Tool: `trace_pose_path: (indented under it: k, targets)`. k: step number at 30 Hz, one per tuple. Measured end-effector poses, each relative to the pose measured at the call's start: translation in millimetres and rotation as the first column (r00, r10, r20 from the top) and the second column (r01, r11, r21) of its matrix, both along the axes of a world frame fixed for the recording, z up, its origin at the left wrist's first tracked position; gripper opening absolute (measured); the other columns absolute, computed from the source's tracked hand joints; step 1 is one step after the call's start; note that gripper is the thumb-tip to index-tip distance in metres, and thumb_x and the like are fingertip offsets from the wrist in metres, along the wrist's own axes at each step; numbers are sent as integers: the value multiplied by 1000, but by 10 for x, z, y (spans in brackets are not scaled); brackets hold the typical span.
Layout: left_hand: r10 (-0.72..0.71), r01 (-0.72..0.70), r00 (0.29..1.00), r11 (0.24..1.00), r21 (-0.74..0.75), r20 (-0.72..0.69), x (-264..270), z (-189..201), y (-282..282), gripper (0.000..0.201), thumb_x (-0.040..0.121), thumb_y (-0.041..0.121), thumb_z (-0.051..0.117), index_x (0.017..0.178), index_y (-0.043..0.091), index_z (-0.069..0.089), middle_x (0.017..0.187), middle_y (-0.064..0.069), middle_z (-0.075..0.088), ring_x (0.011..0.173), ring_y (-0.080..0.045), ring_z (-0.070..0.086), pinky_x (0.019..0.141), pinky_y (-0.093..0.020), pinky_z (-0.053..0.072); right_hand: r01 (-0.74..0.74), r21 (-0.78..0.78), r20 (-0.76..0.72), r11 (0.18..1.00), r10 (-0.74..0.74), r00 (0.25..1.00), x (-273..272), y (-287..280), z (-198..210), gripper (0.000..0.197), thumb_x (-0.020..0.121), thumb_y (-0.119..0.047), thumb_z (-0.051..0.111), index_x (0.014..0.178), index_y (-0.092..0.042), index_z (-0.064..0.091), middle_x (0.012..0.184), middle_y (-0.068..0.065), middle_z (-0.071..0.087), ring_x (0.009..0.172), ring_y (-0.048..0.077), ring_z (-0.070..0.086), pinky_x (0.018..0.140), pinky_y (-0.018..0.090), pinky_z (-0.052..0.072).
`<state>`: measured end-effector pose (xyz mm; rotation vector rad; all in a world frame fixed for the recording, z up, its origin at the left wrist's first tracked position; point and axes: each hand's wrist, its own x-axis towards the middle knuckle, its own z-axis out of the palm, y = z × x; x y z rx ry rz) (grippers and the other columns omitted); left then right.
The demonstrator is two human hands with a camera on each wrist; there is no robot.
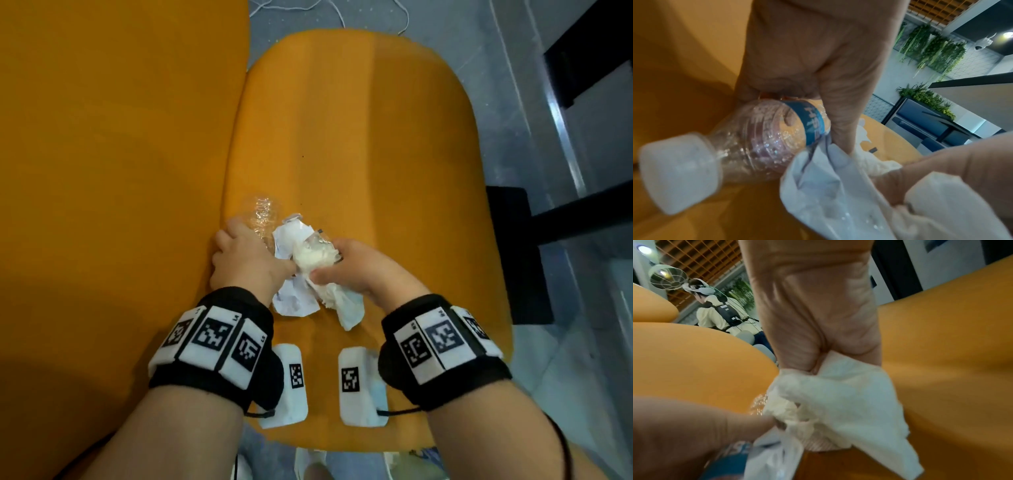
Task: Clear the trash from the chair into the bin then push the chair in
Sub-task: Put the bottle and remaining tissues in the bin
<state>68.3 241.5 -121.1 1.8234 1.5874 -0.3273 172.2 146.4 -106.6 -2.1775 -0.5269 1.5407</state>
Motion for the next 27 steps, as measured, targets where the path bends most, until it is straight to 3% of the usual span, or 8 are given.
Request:
trace_pose_path:
  k: [5, 8, 10, 14, 17, 20, 23, 27]
  targets:
    - [-15, 15, 998, 1000, 0, 68, -5, 128, -93, 108, 63, 35, 86, 141, 6, 17, 147, -13, 29, 131, -36, 39, 101, -47, 43, 221, 55, 48, 974, -223, 974, -237, -175, 30, 30, 85, -10, 62, 113, -14, 52, 80, -2, 53, 65, 7, 46, 50, 21, 36]
    - [-117, 107, 983, 991, 76, 140, -2, 342, -288, 109, 63, 37, 86, 142, 7, 18, 147, -11, 30, 130, -36, 40, 101, -47, 43, 411, 124, 59, 903, -421, 905, -387, -531, 190, 9, 86, -11, 62, 92, -14, 58, 71, -2, 51, 62, 12, 47, 48, 22, 34]
    - [-213, 195, 954, 975, 107, 208, -23, 506, -498, 105, 64, 37, 85, 141, 10, 20, 144, -11, 32, 126, -37, 44, 95, -48, 45, 526, 182, 46, 831, -541, 839, -497, -878, 291, 9, 84, -11, 65, 89, -16, 60, 73, -2, 55, 71, 16, 53, 51, 23, 36]
    - [-403, 383, 860, 915, 125, 314, -156, 759, -1005, 97, 67, 33, 82, 140, 12, 21, 142, -10, 31, 124, -37, 46, 95, -47, 45, 730, 271, 3, 628, -759, 651, -762, -1628, 403, 12, 84, -14, 68, 94, -19, 63, 86, 1, 67, 84, 20, 63, 70, 32, 52]
    - [-513, 509, 789, 854, 107, 338, -220, 874, -1472, 95, 66, 32, 82, 139, 14, 24, 139, -9, 33, 121, -36, 47, 97, -49, 46, 847, 285, -8, 449, -883, 470, -964, -2206, 418, 34, 80, -17, 71, 113, -12, 63, 103, 11, 70, 95, 29, 66, 89, 47, 52]
    - [-593, 610, 725, 789, 75, 351, -265, 905, -1980, 88, 66, 25, 80, 135, 13, 27, 135, -10, 35, 118, -36, 48, 96, -49, 47, 901, 332, -23, 280, -952, 305, -1147, -2799, 395, 30, 83, -13, 67, 112, -6, 63, 100, 15, 70, 90, 32, 66, 87, 49, 53]
    - [-645, 674, 689, 738, 34, 330, -351, 843, -2472, 86, 66, 21, 78, 135, 14, 27, 133, -10, 35, 117, -35, 47, 94, -43, 46, 930, 359, -117, 75, -985, 124, -1355, -3330, 355, 9, 86, -5, 62, 93, -10, 66, 87, 11, 68, 80, 28, 64, 79, 44, 51]
    - [-693, 728, 656, 685, -10, 298, -556, 649, -3209, 92, 66, 21, 80, 138, 12, 24, 136, -13, 35, 122, -35, 44, 101, -46, 44, 917, 390, -136, -84, -990, -33, -1613, -3921, 189, 13, 86, -5, 62, 83, -17, 63, 87, 10, 65, 80, 24, 61, 75, 37, 50]
